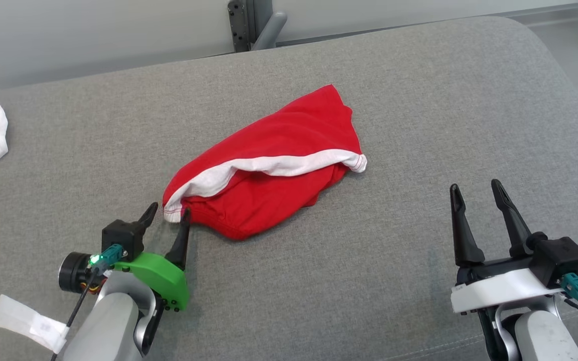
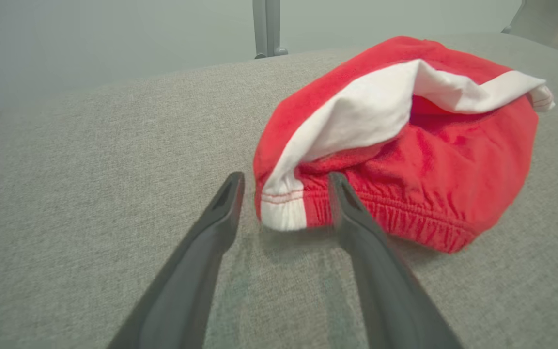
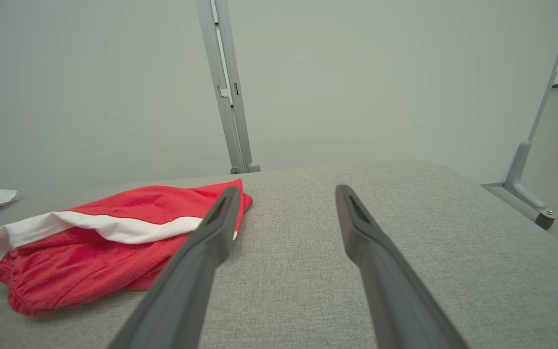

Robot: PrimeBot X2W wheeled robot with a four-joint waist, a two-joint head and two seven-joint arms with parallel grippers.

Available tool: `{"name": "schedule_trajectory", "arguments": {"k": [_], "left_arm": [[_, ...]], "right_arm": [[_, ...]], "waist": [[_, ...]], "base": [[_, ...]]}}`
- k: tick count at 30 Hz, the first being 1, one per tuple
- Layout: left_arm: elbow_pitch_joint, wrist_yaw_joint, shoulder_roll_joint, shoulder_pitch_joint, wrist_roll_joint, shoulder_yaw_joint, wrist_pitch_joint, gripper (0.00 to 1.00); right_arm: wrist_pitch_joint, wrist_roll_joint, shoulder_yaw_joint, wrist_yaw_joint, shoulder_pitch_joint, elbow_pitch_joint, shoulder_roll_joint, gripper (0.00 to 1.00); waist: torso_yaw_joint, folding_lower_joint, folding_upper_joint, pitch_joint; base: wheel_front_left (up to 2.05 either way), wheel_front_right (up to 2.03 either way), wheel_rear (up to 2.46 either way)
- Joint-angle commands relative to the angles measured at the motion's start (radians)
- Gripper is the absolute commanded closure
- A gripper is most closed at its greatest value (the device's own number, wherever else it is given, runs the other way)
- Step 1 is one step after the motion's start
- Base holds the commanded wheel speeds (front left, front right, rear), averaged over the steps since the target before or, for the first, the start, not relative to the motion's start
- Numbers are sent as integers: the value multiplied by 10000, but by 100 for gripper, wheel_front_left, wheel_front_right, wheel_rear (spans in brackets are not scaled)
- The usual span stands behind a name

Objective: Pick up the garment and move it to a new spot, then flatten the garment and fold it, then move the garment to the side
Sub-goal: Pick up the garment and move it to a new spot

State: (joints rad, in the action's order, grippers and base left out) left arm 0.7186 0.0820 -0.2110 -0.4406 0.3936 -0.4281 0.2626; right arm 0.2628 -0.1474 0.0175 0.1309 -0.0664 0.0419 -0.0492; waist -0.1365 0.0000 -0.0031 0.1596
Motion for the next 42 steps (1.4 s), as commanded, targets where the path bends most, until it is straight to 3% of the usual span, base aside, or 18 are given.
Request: {"name": "schedule_trajectory", "arguments": {"k": [1, 13, 21, 30, 42], "left_arm": [[-154, -56, 39, 277, 3, 176, 27, 0], [-2373, -486, 338, 1986, -394, 1572, 16, 0], [-4070, -848, 862, 3385, -866, 2604, 16, 0], [-4912, -746, 1315, 4333, -1237, 3266, 18, 0], [-5010, -508, 1552, 4723, -1440, 3692, 17, 0]], "right_arm": [[35, 58, -6, -1, 125, 41, -23, 0], [35, 193, -309, -3, 339, 123, -24, 0], [36, 454, -527, -1, 398, 92, -23, 0], [35, 442, -556, -3, 508, 120, -24, 0], [36, 114, -352, -3, 668, 355, -24, 0]], "waist": [[55, 0, 31, -173], [290, 0, 31, -858], [623, 0, 31, -1143], [969, 0, 31, -1316], [1081, 0, 31, -1476]], "base": [[0, 0, 0], [0, 0, 0], [0, 0, 0], [0, 0, 0], [0, 0, 0]]}}
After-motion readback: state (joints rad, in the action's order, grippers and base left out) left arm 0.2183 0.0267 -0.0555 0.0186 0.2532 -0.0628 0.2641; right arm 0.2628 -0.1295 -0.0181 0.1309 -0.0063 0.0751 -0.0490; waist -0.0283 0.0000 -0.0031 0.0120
